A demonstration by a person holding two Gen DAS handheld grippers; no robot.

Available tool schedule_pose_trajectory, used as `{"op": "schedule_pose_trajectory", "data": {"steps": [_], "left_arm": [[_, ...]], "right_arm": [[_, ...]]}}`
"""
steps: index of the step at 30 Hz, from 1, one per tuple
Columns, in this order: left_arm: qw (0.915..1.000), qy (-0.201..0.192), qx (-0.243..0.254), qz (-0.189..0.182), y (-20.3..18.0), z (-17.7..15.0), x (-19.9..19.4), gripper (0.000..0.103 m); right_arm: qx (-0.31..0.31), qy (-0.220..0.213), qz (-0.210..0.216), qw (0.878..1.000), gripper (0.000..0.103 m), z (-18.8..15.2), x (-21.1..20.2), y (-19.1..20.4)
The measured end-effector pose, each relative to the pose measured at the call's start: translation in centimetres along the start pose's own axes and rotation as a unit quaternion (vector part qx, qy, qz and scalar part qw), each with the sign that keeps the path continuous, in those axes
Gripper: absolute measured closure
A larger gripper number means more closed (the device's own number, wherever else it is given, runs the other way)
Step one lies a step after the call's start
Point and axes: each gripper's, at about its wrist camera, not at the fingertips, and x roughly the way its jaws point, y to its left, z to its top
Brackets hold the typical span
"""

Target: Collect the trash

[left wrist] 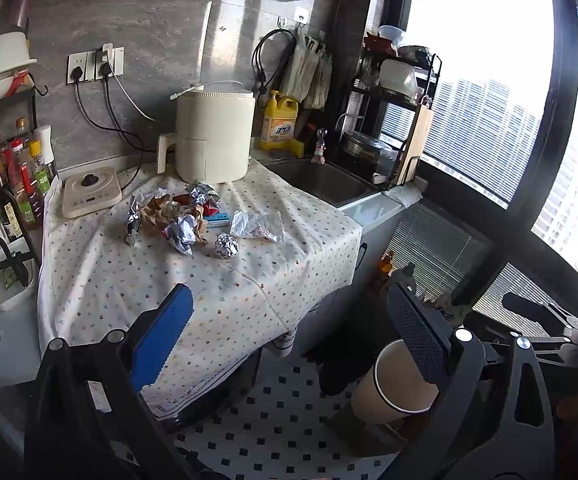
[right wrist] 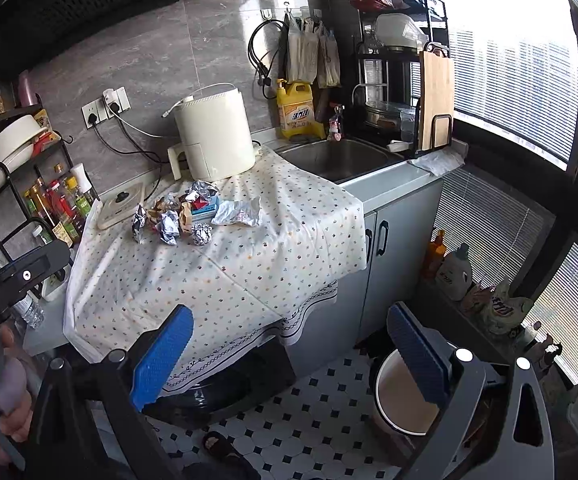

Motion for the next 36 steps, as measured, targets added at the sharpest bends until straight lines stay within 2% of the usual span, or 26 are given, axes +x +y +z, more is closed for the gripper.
{"op": "schedule_pose_trajectory", "data": {"steps": [15,36], "left_arm": [[0.9998,-0.003,-0.003,0.020,-0.6,-0.7,-1.1,0.006],[0.9999,0.001,-0.001,0.015,-1.2,-0.7,-0.6,0.006]], "right_arm": [[0.004,-0.003,0.015,1.000,0.008,0.3,-0.5,-0.6],[0.013,0.004,0.003,1.000,0.008,0.0,-0.4,-1.3]]}}
